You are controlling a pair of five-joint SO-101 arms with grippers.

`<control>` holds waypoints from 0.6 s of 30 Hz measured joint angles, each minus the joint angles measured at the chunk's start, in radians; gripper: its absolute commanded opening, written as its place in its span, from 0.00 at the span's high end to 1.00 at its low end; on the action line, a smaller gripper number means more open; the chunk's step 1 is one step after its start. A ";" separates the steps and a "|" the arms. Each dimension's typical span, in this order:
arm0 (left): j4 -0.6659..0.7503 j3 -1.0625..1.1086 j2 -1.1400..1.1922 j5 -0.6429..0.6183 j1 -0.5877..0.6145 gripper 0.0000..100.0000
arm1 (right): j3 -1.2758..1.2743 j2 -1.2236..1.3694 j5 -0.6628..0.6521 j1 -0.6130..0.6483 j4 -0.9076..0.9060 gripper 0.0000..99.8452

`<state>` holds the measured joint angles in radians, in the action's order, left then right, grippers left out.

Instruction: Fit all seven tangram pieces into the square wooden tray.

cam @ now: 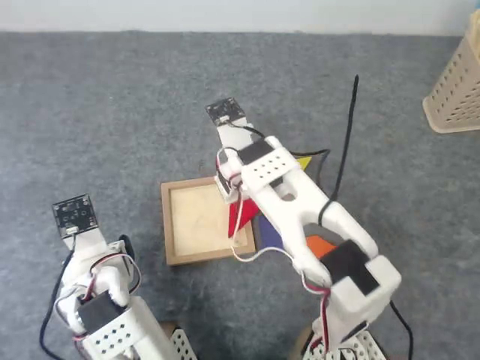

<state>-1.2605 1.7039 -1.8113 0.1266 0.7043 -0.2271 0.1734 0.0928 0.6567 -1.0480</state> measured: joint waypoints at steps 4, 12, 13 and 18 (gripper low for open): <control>0.000 0.000 0.000 0.000 0.000 0.77 | -0.130 -0.058 -0.054 0.054 0.087 0.82; 0.000 0.000 0.000 0.000 0.000 0.77 | -0.146 -0.104 -0.064 -0.032 0.118 0.90; 0.000 0.000 0.000 0.000 0.000 0.77 | -0.146 -0.104 -0.064 -0.034 0.126 0.90; 0.000 0.000 0.000 0.000 0.000 0.77 | -0.146 -0.060 -0.064 -0.005 0.138 0.90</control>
<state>-1.2605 1.7039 -1.8113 0.1266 0.7043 -0.3728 0.1135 0.0284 0.6521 -0.9099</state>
